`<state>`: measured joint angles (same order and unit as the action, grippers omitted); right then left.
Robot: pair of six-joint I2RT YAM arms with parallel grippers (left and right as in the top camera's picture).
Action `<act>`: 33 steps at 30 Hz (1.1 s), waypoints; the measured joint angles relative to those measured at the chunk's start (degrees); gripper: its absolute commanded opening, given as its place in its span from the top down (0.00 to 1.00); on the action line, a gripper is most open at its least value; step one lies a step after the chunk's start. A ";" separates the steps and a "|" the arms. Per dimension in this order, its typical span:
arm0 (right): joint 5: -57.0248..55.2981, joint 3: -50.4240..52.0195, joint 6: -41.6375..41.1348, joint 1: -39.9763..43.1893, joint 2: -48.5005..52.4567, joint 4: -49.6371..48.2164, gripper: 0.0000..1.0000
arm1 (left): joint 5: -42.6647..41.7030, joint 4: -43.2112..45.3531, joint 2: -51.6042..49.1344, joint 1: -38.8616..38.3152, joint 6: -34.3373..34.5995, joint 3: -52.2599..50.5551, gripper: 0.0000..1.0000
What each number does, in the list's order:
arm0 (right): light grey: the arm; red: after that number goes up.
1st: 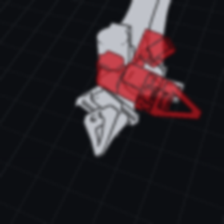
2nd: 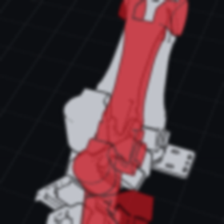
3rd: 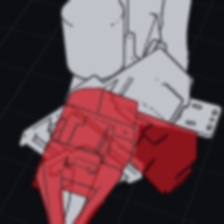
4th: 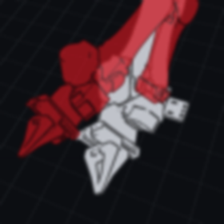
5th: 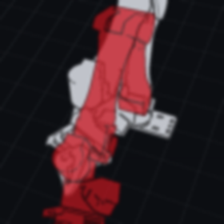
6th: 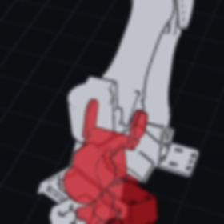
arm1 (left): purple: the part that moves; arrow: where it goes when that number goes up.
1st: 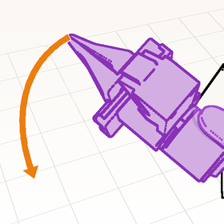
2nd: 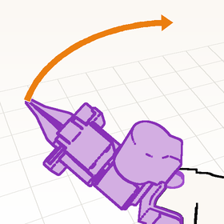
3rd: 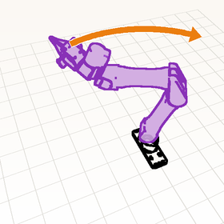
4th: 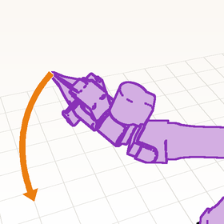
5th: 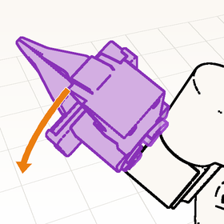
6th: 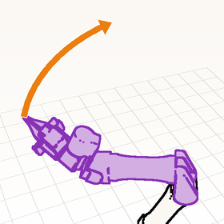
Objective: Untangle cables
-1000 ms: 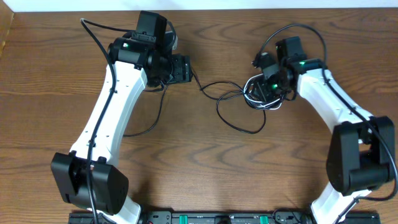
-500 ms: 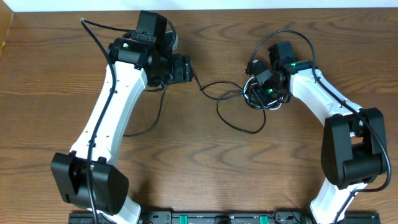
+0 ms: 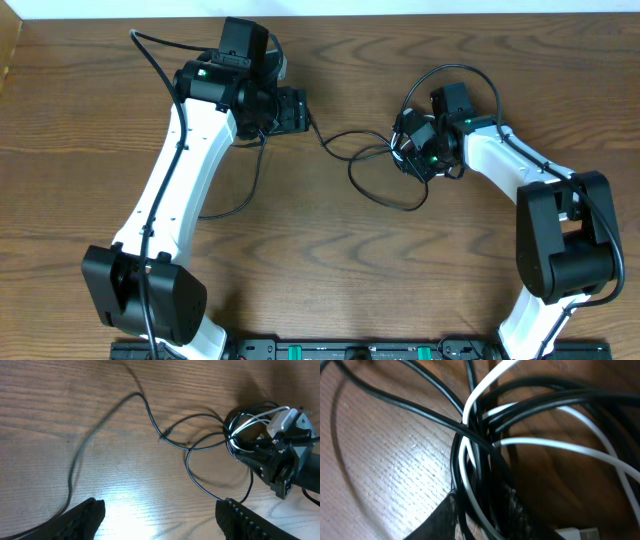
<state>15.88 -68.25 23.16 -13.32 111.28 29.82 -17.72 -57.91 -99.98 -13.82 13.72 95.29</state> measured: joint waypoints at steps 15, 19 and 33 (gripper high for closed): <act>5.66 -5.27 -13.55 0.00 -1.81 7.65 0.94 | -1.70 0.31 0.00 0.00 0.72 0.00 0.23; 6.91 -6.73 -17.62 0.00 -4.52 7.74 0.88 | -3.19 0.33 0.00 0.00 1.33 0.00 0.23; 1.20 -7.02 -24.17 -3.43 -4.66 8.13 0.85 | -3.45 0.33 0.00 0.00 1.49 0.00 0.23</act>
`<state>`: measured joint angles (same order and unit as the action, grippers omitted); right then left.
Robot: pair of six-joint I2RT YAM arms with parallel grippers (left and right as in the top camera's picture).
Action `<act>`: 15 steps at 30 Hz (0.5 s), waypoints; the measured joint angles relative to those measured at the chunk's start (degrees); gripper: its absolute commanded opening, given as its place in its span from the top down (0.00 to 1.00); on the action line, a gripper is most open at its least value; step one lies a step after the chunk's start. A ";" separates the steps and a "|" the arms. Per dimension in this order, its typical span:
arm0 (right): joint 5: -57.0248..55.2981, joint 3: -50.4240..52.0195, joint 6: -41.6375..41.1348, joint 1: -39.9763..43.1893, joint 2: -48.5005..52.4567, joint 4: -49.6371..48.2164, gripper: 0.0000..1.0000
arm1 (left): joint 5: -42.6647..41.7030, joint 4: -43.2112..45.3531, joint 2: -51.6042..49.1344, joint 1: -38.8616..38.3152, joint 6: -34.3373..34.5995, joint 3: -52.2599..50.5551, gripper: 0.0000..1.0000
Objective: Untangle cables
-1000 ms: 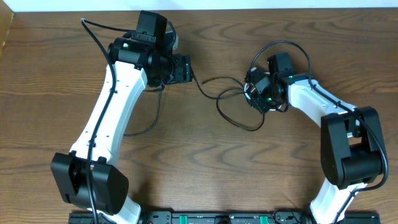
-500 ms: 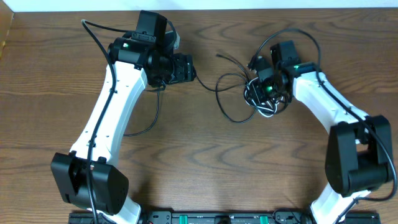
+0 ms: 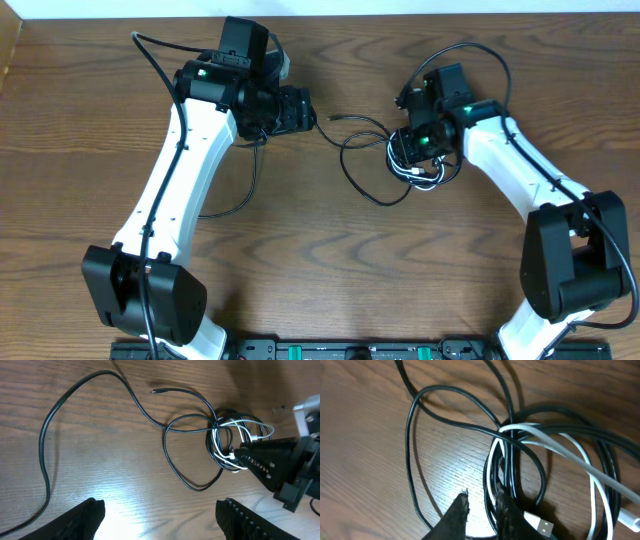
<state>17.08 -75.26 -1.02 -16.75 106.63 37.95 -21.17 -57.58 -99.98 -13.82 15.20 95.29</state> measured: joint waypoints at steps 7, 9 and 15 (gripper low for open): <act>-3.32 0.00 4.31 -1.70 6.40 -1.40 0.92 | -0.02 0.00 0.00 0.00 0.00 0.00 0.23; -4.22 0.00 4.81 -1.70 7.72 -1.84 0.95 | -0.02 0.00 0.00 0.00 0.00 0.00 0.23; -5.14 0.00 5.49 -1.70 7.96 -2.49 0.99 | -0.02 0.00 0.00 0.00 0.00 0.00 0.23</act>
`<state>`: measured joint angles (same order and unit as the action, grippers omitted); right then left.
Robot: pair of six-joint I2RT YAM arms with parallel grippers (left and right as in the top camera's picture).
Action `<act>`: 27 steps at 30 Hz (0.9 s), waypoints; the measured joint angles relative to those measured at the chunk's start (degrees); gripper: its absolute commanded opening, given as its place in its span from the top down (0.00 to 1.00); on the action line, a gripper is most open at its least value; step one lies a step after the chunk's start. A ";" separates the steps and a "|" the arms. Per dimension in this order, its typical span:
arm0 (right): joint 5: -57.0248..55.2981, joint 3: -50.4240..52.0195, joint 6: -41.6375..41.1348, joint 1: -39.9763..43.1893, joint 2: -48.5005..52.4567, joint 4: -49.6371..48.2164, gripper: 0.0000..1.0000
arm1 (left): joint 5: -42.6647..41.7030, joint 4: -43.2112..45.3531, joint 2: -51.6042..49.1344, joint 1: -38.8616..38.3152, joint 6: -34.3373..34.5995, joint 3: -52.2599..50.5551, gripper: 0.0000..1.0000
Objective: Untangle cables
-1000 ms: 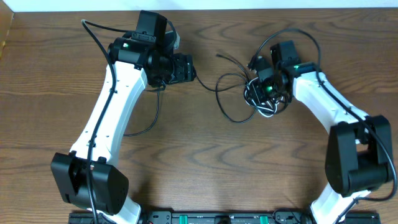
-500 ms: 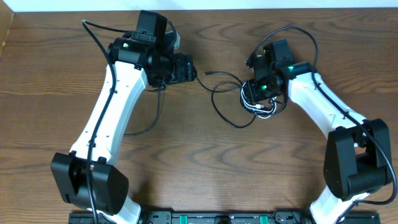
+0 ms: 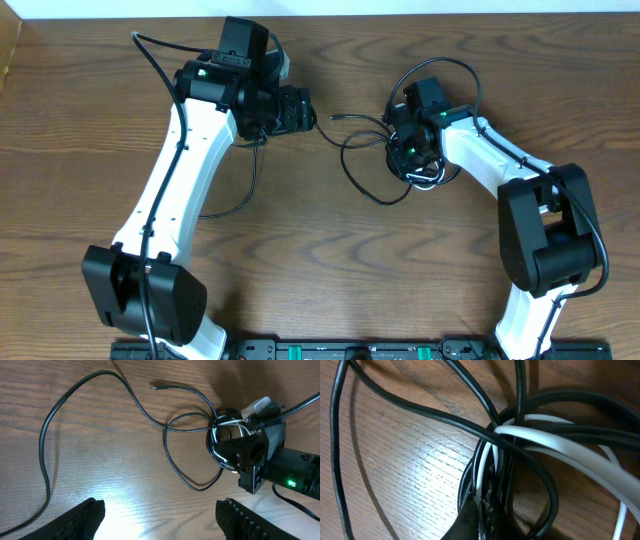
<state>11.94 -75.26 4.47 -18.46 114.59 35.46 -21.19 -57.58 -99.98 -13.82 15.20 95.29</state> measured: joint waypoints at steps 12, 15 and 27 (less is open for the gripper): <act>4.15 -2.97 -0.68 0.24 -5.11 7.61 0.99 | 0.02 0.02 0.00 0.00 0.00 0.00 0.23; 5.57 -5.14 -2.32 0.52 -10.10 8.31 0.99 | 0.02 0.11 0.00 0.00 0.00 0.00 0.23; 13.00 -7.04 -11.56 5.70 -18.12 10.82 0.99 | -1.57 1.77 0.00 -0.24 0.04 -0.09 0.01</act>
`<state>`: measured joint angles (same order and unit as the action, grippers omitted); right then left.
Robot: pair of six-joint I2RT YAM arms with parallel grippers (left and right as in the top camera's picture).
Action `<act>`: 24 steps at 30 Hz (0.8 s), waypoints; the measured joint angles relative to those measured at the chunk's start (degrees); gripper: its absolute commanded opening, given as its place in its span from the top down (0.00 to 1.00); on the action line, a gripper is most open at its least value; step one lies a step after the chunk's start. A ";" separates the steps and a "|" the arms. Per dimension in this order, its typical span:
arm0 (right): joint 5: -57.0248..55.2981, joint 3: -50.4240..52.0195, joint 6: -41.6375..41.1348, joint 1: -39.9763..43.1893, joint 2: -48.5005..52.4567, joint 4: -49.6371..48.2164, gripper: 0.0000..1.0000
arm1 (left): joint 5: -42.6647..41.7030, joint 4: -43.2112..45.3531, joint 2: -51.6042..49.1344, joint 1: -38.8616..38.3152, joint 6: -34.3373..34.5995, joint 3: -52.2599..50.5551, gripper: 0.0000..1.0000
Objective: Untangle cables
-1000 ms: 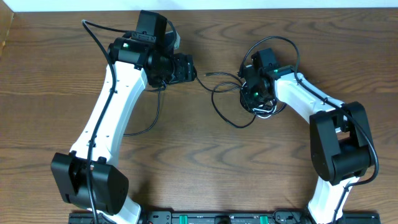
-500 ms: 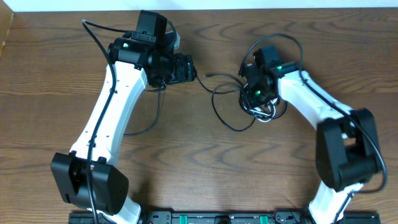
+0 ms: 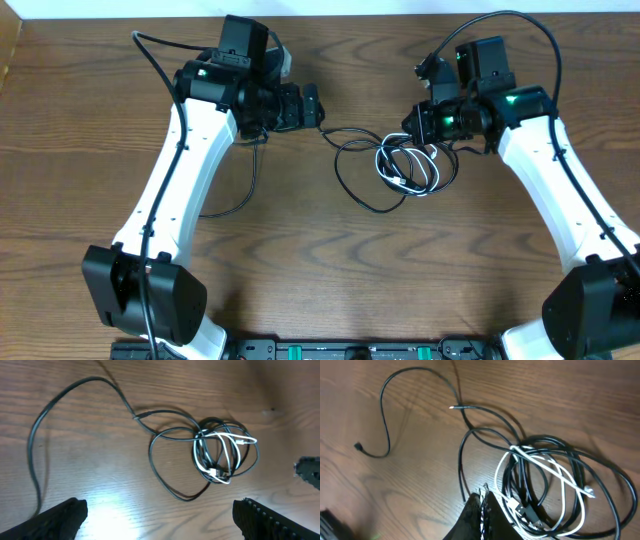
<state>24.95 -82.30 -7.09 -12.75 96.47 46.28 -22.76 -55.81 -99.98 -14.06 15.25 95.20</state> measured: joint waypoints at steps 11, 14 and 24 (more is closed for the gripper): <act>-0.85 0.00 -5.29 11.26 0.00 -0.83 0.91 | -4.07 12.74 -1.99 -9.57 5.05 -11.10 0.15; -0.94 0.00 -5.51 11.26 0.00 -0.68 0.91 | -2.08 14.16 -4.61 -12.72 10.62 -11.45 0.22; -2.47 0.00 -5.53 11.26 0.00 0.48 0.89 | 4.15 26.67 -17.09 -17.84 24.17 -11.82 0.36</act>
<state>22.48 -82.30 -12.62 -1.50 96.47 46.76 -18.61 -29.15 -117.08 -31.90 39.42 83.37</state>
